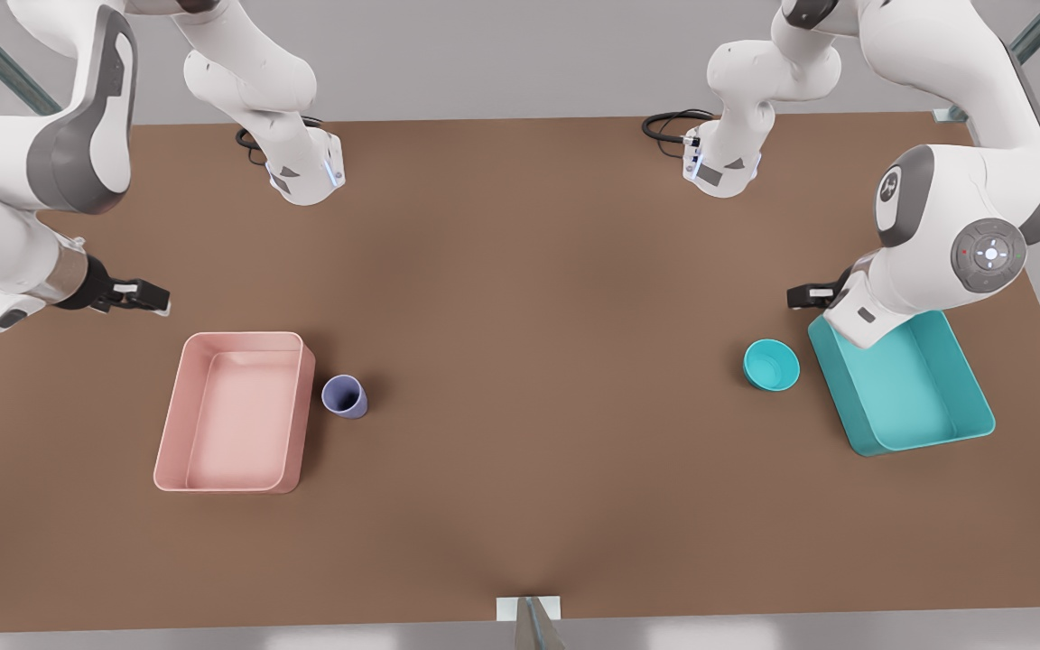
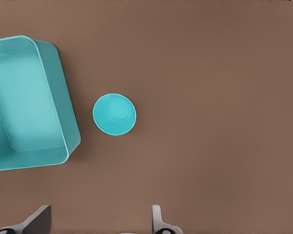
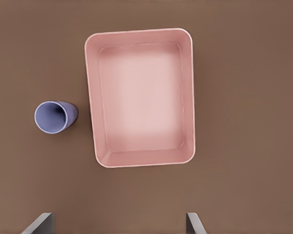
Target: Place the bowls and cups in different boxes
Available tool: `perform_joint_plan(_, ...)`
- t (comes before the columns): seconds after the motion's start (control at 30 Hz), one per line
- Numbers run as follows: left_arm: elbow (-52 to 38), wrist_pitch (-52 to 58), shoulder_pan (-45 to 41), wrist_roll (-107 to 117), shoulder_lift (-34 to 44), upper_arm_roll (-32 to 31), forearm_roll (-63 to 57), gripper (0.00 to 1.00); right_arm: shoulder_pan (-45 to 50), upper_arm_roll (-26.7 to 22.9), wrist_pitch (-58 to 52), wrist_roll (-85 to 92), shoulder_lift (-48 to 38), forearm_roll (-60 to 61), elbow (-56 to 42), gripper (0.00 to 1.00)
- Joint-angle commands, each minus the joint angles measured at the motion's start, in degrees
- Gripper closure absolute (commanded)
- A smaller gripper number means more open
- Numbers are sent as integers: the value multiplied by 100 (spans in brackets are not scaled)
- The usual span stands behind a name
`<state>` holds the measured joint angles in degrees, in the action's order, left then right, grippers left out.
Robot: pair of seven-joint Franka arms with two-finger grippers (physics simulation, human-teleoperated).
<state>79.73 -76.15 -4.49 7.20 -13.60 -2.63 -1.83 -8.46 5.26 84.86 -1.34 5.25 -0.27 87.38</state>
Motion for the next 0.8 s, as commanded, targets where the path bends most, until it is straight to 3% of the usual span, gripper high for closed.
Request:
perform_joint_plan(0.0, -2, -31, 1, 431, 6, -1, -2, 0, -33, 1, 66, -77, -6, 9, -1, 0)
perform_joint_plan(0.07, 68, -75, -43, 431, -11, -1, -11, 0, -33, 1, -13, 107, 11, 62, 8, 0)
perform_joint_plan(0.13, 649, -1401, -685, 484, -617, -1, -713, 0, 309, 107, 153, 90, 319, 203, -1, 0)
perform_joint_plan(0.2, 1053, -2843, -694, 484, -1188, 52, -1047, 0, 942, 107, 742, -165, 828, 176, -28, 1)
perform_joint_plan(0.3, 1826, -4478, -702, 475, -1391, 315, -1197, 0, 1540, 107, 1726, -974, 1497, 167, 34, 1)
perform_joint_plan(0.57, 3083, -5024, -711, 484, -1382, 518, -1347, 0, 2129, 107, 3906, -1914, 1778, 62, 1150, 1)
perform_joint_plan(0.67, 3198, -5278, -702, 484, -1496, 518, -1347, 0, 2182, 107, 4882, -2072, 1629, 62, 1827, 0)
perform_joint_plan(0.77, 3303, -5428, -702, 484, -1584, 518, -1347, 0, 2182, 89, 5155, -2081, 1629, 18, 2046, 0)
